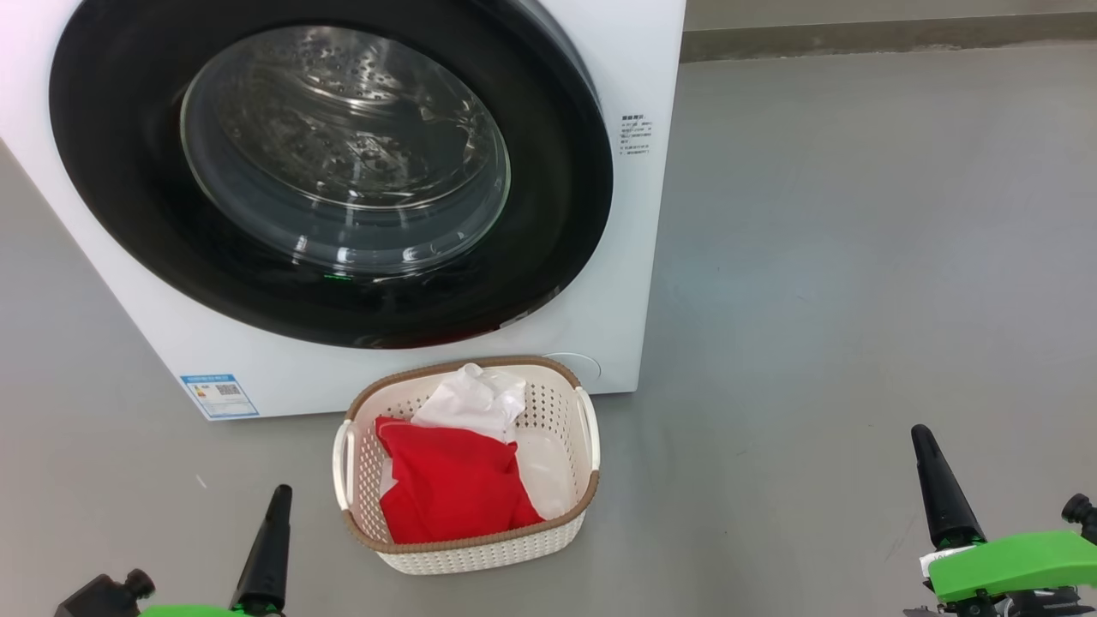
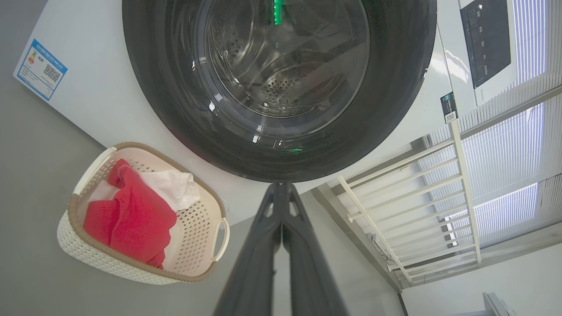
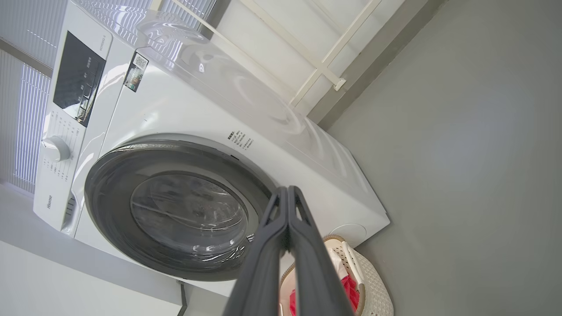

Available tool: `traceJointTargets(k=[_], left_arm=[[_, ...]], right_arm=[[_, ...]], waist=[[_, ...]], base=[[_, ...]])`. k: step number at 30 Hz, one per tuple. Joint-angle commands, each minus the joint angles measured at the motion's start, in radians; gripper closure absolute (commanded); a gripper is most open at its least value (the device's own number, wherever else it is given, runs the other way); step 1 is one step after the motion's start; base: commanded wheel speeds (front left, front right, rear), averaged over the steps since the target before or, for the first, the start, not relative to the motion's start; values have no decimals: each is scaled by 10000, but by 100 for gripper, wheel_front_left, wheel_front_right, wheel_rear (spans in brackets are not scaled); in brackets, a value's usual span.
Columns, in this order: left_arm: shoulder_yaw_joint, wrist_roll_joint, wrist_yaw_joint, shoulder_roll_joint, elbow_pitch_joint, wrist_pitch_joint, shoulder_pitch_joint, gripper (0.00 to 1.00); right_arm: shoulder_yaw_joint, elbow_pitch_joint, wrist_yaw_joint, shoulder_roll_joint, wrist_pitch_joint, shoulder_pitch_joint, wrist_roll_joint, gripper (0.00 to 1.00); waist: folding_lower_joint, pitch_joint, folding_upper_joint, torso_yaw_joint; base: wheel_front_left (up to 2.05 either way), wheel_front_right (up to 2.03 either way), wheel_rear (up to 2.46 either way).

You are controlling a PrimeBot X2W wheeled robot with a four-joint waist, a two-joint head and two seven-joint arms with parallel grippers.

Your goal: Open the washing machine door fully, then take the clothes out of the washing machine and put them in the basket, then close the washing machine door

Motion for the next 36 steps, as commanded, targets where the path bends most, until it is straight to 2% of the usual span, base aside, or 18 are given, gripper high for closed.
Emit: traceJointTargets(k=[1, 36], left_arm=[[291, -314, -45, 58, -184, 85, -447, 100], [707, -4147, -65, 41, 91, 1092, -730, 100]], right_arm=[[142, -180, 3, -182, 66, -513, 351, 100], [128, 425, -8, -259, 1109, -1184, 4346, 100]], waist=[[-1, 4, 0, -4], [-1, 95, 0, -92]], base=[[0, 0, 0], [0, 0, 0]])
